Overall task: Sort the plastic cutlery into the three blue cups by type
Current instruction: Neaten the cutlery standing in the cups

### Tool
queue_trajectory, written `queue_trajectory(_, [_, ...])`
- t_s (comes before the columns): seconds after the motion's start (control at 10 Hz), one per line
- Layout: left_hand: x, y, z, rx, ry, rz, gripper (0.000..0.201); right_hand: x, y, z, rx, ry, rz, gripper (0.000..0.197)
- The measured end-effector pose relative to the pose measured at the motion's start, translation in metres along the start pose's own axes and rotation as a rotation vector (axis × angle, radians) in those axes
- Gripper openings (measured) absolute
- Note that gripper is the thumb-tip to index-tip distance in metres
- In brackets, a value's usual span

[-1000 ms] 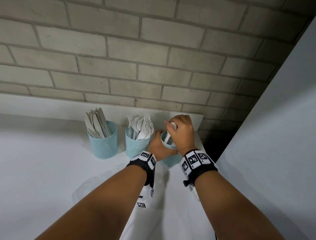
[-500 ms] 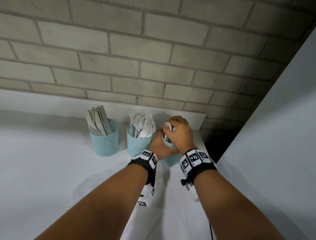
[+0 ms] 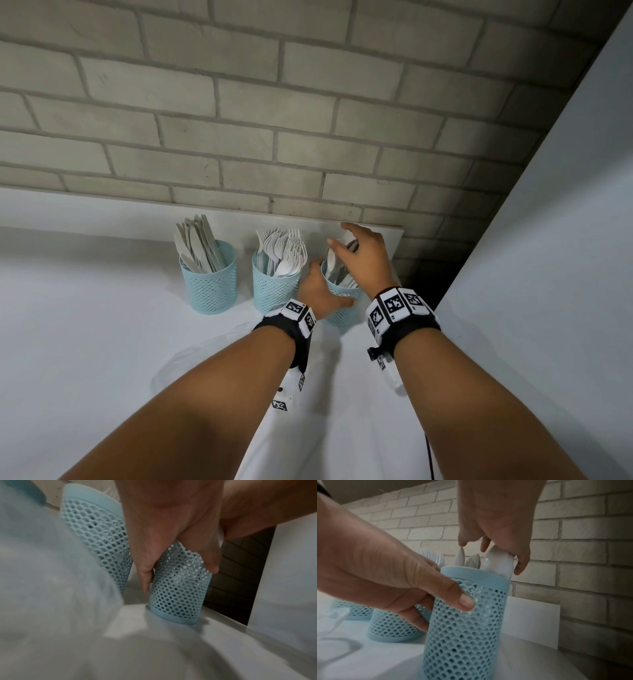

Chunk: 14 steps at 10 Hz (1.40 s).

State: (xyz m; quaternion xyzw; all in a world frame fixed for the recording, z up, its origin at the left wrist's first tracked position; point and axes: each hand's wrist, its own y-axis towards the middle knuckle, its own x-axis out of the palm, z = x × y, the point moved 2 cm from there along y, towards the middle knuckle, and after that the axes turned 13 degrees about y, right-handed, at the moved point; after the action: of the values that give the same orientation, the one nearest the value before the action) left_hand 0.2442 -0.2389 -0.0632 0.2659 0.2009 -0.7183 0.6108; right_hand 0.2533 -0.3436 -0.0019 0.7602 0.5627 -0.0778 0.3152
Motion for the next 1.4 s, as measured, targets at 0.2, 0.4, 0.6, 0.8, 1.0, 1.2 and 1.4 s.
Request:
queue_trajectory(0.2, [-0.014,-0.02,0.008,-0.039,0.179,-0.121,0.071,-0.007,-0.011,-0.002,0.147,0.025,-0.057,0.061])
queue_trajectory(0.4, [-0.059,-0.05,0.004,-0.081,0.422,-0.296,0.031,-0.023,-0.03,0.0,0.309,0.227,0.146,0.053])
queue_trajectory(0.6, [-0.12,-0.077,-0.055,-0.446,0.628,0.185,0.054,-0.033,-0.074,0.019,0.699,0.325,0.43,0.051])
queue_trajectory(0.8, [-0.13,-0.074,-0.163,-0.764,0.395,0.071,0.111,-0.007,-0.119,0.027,0.921,0.332,0.068,0.046])
queue_trajectory(1.0, [-0.138,-0.101,-0.113,-0.618,0.419,-0.173,0.068,0.05,-0.131,-0.019,1.002,0.553,-0.226,0.063])
queue_trajectory(1.2, [-0.121,-0.093,-0.107,-0.665,-0.075,-0.114,0.078,0.093,-0.139,-0.055,0.874,0.538,-0.599,0.078])
queue_trajectory(1.4, [-0.105,-0.092,-0.081,-0.551,-0.32,-0.205,0.074,0.103,-0.137,-0.064,0.992,0.71,-0.861,0.089])
